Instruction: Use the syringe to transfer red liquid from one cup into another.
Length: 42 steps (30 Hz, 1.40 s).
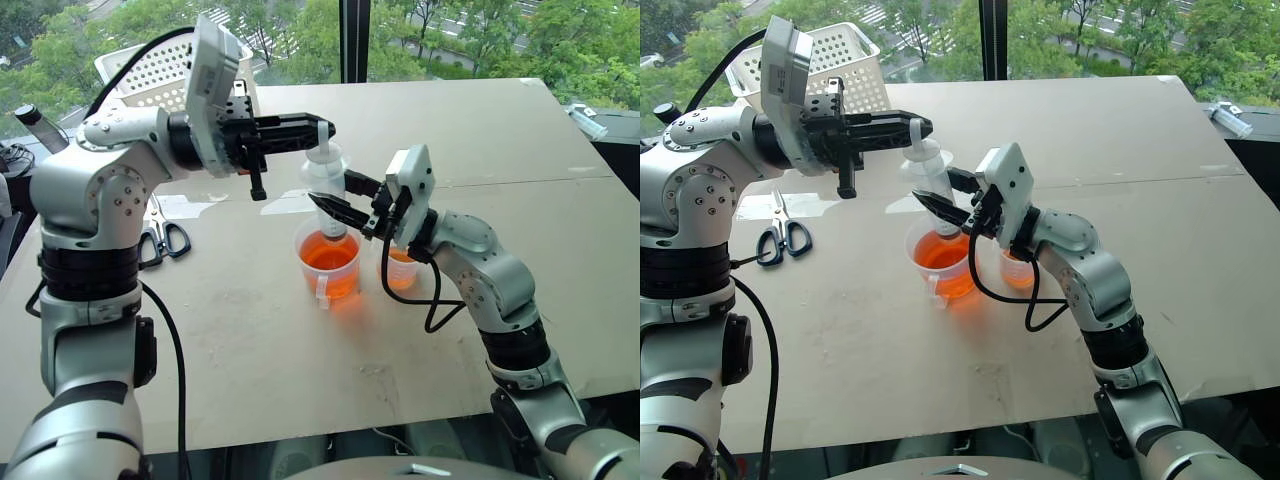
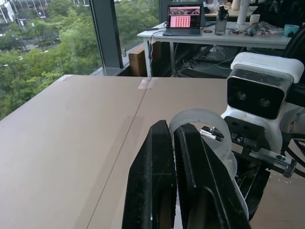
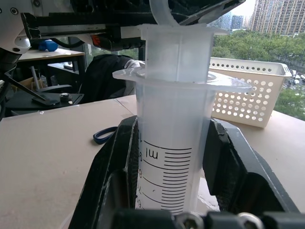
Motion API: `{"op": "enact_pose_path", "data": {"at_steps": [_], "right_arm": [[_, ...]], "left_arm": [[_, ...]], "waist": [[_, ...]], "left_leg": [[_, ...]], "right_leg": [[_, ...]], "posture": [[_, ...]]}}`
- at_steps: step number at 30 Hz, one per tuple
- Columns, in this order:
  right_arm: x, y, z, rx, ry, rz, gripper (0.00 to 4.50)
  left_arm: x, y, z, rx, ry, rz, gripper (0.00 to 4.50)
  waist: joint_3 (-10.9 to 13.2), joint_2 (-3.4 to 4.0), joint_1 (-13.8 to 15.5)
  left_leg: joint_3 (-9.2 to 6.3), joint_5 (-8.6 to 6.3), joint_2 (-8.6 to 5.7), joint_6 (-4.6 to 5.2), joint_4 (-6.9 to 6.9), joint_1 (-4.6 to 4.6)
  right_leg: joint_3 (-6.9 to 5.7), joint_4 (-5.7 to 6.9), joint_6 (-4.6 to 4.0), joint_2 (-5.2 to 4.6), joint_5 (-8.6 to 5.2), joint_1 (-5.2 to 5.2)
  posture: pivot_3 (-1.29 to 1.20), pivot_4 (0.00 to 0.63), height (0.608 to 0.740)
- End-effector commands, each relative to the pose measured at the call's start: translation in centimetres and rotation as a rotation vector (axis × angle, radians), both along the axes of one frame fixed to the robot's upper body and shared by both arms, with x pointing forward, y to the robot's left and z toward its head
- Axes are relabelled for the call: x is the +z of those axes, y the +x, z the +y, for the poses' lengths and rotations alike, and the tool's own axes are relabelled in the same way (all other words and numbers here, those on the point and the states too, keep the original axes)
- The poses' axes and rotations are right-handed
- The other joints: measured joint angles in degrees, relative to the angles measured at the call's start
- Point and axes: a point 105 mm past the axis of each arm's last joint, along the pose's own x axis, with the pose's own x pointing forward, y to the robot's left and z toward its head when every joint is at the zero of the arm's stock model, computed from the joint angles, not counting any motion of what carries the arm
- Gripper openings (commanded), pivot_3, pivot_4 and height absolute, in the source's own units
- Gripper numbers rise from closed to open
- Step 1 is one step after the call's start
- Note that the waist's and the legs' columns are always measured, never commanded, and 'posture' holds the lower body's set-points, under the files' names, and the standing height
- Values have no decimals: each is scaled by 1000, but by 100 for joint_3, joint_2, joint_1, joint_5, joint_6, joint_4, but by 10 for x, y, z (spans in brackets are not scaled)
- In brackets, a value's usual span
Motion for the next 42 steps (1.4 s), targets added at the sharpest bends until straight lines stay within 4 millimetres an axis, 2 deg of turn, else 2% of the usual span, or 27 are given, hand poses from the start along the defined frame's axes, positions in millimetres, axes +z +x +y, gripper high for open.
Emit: {"op": "enact_pose_path", "data": {"at_steps": [1,26,32,35,37,38,39,40,41,42], "right_arm": [[-7,-9,11,54,-32,8,1437],[-6,-10,12,56,-28,4,1437],[-6,-10,13,57,-29,6,1437],[-6,-10,13,56,-27,6,1437],[-6,-10,13,55,-26,5,1437],[-6,-10,13,56,-25,5,1437],[-5,-11,12,60,-21,5,1437],[-5,-11,12,62,-18,6,1437],[-4,-12,12,65,-15,6,1437],[-3,-12,12,69,-10,7,1437]], "left_arm": [[37,-9,6,21,-73,-129,62],[36,-6,8,37,-79,-104,62],[30,-11,6,1,-48,-82,62],[26,-16,7,-26,-24,-62,871],[30,-12,9,3,-41,-83,1800],[32,-10,10,27,-48,-97,2418],[34,-9,13,43,-45,-104,2720],[34,-10,18,52,-29,-97,3076],[35,-14,24,56,-5,-84,3717],[37,-19,30,51,11,-80,4094]], "waist": [[0,0,0],[0,0,0],[0,0,-2],[0,0,-9],[0,0,-3],[0,0,-2],[0,0,-2],[0,0,-1],[0,0,-3],[0,0,-15]], "left_leg": [[0,0,0,0,0,0],[0,0,0,0,0,0],[0,0,0,0,0,0],[0,0,0,0,0,0],[0,0,0,0,0,0],[-1,0,0,0,0,0],[-1,0,0,0,1,0],[-1,0,0,0,2,0],[-1,0,0,0,2,0],[0,0,0,0,2,0]], "right_leg": [[0,0,0,0,0,0],[0,0,0,0,0,0],[0,1,0,0,0,0],[0,1,0,1,0,-1],[0,1,0,1,0,-1],[0,1,0,1,0,0],[0,1,0,0,0,0],[0,1,0,0,0,0],[0,1,0,0,0,0],[0,1,0,0,0,0]], "posture": [[0,150,740],[0,150,740],[0,150,740],[0,150,740],[0,150,740],[0,150,740],[0,150,740],[0,150,740],[0,150,740],[0,150,740]]}}
